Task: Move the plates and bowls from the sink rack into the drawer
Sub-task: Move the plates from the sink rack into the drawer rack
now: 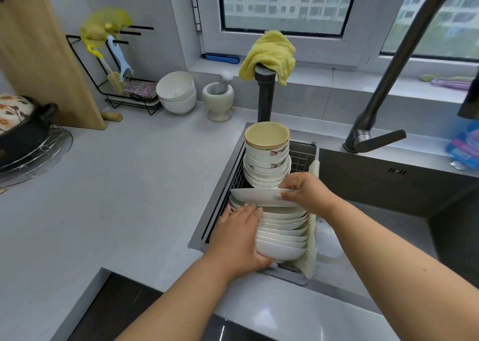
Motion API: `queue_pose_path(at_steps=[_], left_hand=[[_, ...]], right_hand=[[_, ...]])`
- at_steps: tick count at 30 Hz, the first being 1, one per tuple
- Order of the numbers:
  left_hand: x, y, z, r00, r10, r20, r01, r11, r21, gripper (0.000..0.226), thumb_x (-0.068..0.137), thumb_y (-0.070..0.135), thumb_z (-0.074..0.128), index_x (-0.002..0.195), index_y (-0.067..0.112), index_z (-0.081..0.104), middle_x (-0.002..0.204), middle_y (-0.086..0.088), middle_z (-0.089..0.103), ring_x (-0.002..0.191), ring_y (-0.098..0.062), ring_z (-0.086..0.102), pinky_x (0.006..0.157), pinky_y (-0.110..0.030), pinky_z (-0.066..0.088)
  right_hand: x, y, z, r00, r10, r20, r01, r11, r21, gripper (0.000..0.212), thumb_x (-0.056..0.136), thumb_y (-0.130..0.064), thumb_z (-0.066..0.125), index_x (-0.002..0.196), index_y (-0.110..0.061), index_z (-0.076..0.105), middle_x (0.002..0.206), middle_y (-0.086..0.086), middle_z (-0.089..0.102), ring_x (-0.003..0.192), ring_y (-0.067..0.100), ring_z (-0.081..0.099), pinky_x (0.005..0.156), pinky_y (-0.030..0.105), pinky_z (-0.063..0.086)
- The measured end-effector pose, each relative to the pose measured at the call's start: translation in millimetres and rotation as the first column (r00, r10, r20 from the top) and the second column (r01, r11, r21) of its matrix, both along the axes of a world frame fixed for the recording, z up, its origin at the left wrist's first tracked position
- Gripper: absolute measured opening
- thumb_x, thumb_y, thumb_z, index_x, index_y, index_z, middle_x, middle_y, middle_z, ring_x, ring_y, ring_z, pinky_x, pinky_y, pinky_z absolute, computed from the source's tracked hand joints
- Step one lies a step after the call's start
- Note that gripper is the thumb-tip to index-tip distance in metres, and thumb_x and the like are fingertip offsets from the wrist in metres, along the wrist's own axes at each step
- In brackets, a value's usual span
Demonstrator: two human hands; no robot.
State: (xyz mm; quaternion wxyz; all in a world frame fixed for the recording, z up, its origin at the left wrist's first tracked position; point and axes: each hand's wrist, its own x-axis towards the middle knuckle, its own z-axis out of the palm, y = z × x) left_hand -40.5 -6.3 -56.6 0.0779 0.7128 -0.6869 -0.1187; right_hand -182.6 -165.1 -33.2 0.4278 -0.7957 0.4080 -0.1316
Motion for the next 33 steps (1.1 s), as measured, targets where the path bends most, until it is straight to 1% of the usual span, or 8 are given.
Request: queue_pose_path(at_steps=[8,12,18,24,26,29,31,33], left_hand=[[0,0,3,1.0,-0.018,-0.018,0.018,0.998,-0.054,0.101,0.068,0.062,0.07,0.148,0.02,0.026,0.154,0.004,0.028,0.142,-0.013,0.022,0.116,-0.024,0.009],[-2,0,5,0.999,-0.014,-0.032,0.011,0.996,-0.089,0.091,0.063,0.063,0.072,0.138,0.023,0.039,0.141,0.007,0.041,0.132,-0.014,0.035,0.112,-0.026,0.024],[-2,0,9,1.0,0.004,-0.008,-0.004,1.0,0.005,0.105,0.064,0.064,0.072,0.148,0.02,0.027,0.155,0.0,0.028,0.143,-0.016,0.023,0.117,-0.029,0.018],[-10,9,18,0.997,0.069,-0.033,-0.067,0.997,0.035,0.118,0.062,0.062,0.077,0.151,0.017,0.014,0.157,-0.002,0.021,0.145,-0.017,0.017,0.118,-0.032,0.015],[-13,19,23,0.986,0.125,-0.113,-0.123,0.992,0.025,0.119,0.059,0.061,0.079,0.151,0.018,0.016,0.156,0.0,0.023,0.144,-0.017,0.018,0.118,-0.032,0.017],[-13,37,29,0.916,0.239,-0.321,-0.251,0.968,0.006,0.111,0.055,0.059,0.08,0.146,0.025,0.028,0.148,0.005,0.036,0.137,-0.015,0.032,0.113,-0.033,0.03],[-13,51,38,0.855,0.291,-0.429,-0.34,0.939,-0.043,0.092,0.06,0.053,0.08,0.138,0.028,0.04,0.136,0.012,0.046,0.126,-0.009,0.043,0.104,-0.03,0.039],[-16,68,53,0.781,0.356,-0.514,-0.457,0.886,-0.081,0.064,0.078,0.037,0.074,0.134,0.025,0.044,0.125,0.018,0.046,0.115,-0.004,0.045,0.094,-0.022,0.037]], right_hand=[[-4,6,3,0.998,-0.008,0.067,0.011,0.999,-0.033,0.012,0.08,-0.017,0.076,0.073,-0.012,0.066,0.074,0.001,0.06,0.07,0.015,0.055,0.066,0.03,0.047],[-6,8,15,0.993,0.001,0.116,0.007,0.998,-0.066,0.02,0.079,-0.019,0.076,0.066,-0.025,0.062,0.07,-0.007,0.058,0.067,0.01,0.054,0.064,0.022,0.044],[-12,19,41,0.984,0.008,0.177,0.02,0.988,-0.156,0.013,0.079,-0.021,0.076,0.071,-0.021,0.065,0.075,-0.001,0.061,0.071,0.013,0.056,0.069,0.029,0.048],[-28,38,69,0.983,0.002,0.186,0.046,0.965,-0.258,0.011,0.082,-0.022,0.073,0.08,-0.012,0.068,0.079,0.006,0.065,0.071,0.015,0.056,0.064,0.028,0.046],[-32,45,75,0.984,0.02,0.177,0.038,0.948,-0.316,0.015,0.082,-0.023,0.073,0.083,-0.009,0.069,0.08,0.008,0.065,0.072,0.018,0.057,0.065,0.028,0.045],[-38,62,87,0.986,0.055,0.158,0.012,0.918,-0.395,0.014,0.082,-0.025,0.072,0.082,-0.012,0.068,0.077,-0.002,0.061,0.072,0.014,0.056,0.064,0.026,0.044],[-42,75,94,0.983,0.099,0.152,-0.019,0.891,-0.454,0.012,0.082,-0.026,0.072,0.079,-0.015,0.067,0.073,-0.01,0.057,0.069,0.007,0.053,0.061,0.022,0.042],[-48,91,102,0.976,0.149,0.16,-0.047,0.857,-0.513,0.013,0.082,-0.027,0.072,0.075,-0.019,0.065,0.07,-0.013,0.054,0.067,0.004,0.051,0.059,0.02,0.039]])
